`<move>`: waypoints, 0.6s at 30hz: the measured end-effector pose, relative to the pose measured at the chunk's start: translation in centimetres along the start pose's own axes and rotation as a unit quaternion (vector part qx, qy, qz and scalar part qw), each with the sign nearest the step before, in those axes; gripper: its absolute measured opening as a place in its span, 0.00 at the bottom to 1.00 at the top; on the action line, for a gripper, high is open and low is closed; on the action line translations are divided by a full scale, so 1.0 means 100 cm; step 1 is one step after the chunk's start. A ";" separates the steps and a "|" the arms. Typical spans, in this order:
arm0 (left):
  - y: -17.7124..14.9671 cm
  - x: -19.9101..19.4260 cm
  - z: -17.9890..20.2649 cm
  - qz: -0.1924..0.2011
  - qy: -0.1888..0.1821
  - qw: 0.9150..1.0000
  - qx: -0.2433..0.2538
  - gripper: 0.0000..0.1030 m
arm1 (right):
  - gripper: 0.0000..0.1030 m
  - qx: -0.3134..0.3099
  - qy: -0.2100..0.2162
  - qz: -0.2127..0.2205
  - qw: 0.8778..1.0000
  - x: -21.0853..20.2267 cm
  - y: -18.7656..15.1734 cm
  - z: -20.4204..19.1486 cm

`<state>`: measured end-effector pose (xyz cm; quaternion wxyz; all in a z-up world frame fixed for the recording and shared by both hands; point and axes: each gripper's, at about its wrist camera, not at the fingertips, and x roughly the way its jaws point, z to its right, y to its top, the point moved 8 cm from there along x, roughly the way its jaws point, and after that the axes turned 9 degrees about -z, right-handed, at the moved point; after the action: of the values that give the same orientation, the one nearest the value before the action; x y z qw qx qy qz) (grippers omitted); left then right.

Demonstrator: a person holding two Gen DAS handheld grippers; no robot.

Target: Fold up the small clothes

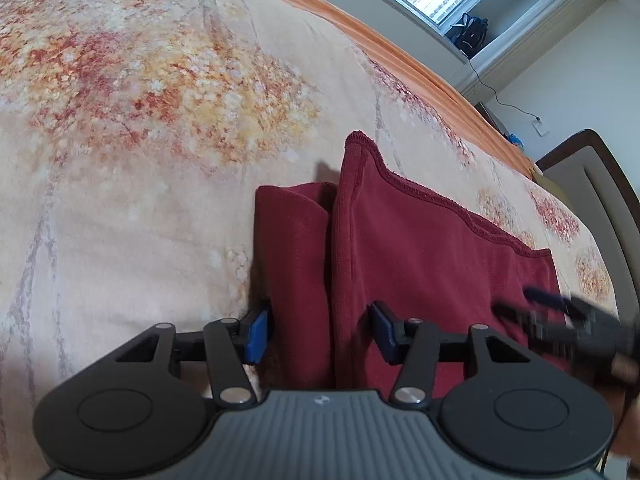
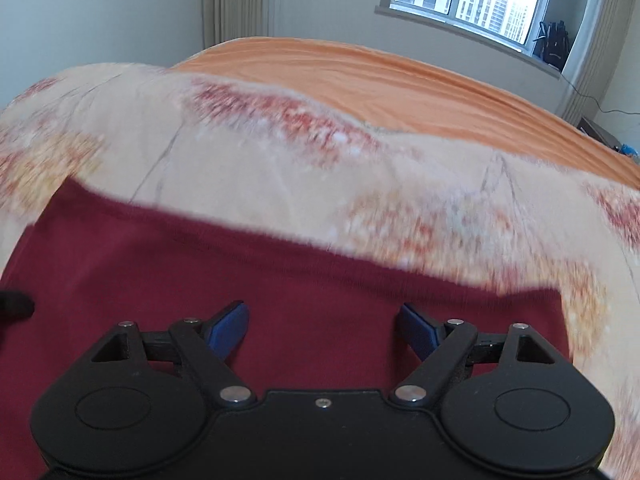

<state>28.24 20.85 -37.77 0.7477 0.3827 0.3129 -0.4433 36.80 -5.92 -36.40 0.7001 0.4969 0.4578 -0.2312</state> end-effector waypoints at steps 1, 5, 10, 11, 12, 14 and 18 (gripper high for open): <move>0.000 0.001 0.001 -0.002 -0.002 1.000 0.002 0.55 | 0.83 -0.011 -0.004 0.001 1.000 -0.009 -0.019 -0.007; 0.000 0.008 0.008 -0.016 -0.010 1.000 0.023 0.55 | 0.85 -0.018 -0.003 0.004 1.000 -0.040 -0.083 -0.028; 0.001 0.013 0.003 -0.021 -0.030 0.999 0.003 0.55 | 0.85 0.010 -0.006 0.026 1.000 -0.062 -0.100 -0.031; 0.001 0.014 0.001 -0.021 -0.040 0.999 -0.010 0.55 | 0.85 0.011 -0.008 0.038 0.999 -0.065 -0.096 -0.031; 0.002 0.014 -0.002 -0.020 -0.050 0.998 -0.026 0.55 | 0.85 0.009 -0.010 0.047 0.999 -0.066 -0.092 -0.030; 0.003 0.013 -0.006 -0.018 -0.052 0.997 -0.046 0.47 | 0.85 -0.001 -0.016 0.064 0.998 -0.066 -0.081 -0.031; -0.001 0.006 0.000 -0.019 -0.028 0.999 -0.028 0.42 | 0.84 -0.047 -0.033 0.019 0.998 -0.037 -0.075 -0.033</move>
<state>28.42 20.62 -38.28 0.7580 0.3432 0.3110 -0.4592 27.83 -6.39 -37.05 0.7416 0.4644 0.4351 -0.2124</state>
